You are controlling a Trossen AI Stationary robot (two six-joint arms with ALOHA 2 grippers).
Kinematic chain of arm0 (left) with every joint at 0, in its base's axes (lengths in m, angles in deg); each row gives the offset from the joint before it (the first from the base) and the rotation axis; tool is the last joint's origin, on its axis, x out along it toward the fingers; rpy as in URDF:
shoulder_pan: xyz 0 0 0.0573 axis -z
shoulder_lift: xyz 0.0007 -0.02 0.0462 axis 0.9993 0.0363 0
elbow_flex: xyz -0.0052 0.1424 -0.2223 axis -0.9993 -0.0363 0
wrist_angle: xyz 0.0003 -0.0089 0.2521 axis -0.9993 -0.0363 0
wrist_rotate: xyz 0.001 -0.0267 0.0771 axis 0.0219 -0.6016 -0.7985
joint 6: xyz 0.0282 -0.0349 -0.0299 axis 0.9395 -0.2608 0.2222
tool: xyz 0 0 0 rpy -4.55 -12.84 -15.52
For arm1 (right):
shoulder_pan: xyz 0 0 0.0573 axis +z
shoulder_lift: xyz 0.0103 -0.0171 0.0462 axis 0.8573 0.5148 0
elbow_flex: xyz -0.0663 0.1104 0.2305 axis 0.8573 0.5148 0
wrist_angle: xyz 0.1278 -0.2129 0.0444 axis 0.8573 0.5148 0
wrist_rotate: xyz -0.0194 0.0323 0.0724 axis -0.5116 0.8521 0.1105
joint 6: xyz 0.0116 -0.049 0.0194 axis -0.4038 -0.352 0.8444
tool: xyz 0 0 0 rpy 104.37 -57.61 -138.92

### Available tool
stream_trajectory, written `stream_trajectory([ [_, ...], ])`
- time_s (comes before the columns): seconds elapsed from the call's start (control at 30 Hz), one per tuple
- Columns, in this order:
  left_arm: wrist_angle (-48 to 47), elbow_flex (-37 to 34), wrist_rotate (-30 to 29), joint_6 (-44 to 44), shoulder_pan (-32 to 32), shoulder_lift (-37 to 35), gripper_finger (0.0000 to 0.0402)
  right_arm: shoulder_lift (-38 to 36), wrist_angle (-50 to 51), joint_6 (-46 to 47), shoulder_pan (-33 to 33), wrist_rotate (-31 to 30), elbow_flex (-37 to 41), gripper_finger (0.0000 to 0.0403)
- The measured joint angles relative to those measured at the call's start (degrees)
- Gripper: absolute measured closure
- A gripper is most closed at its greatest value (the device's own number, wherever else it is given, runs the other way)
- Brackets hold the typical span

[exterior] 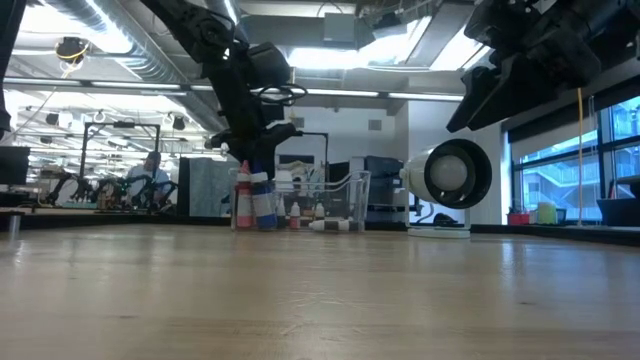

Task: Pick & Place food coloring
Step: Put the purple food coloring bottle into the transparent bin

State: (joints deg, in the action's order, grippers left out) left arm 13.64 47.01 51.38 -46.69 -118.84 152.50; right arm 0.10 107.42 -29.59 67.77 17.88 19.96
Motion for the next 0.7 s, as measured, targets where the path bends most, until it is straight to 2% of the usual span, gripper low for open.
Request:
stream_trajectory([
  [0.4, 0.0, 0.0, 0.0, -0.1, 0.0, 0.0, 0.0265, 0.0, 0.0, 0.0, 0.0, 0.0, 0.0, 0.0127],
  [0.7, 0.7, 0.0, 0.1, -0.1, 0.0, -0.1, 0.0241, 0.0, 0.0, -0.1, 0.0, 0.0, 0.0, 0.0128],
])
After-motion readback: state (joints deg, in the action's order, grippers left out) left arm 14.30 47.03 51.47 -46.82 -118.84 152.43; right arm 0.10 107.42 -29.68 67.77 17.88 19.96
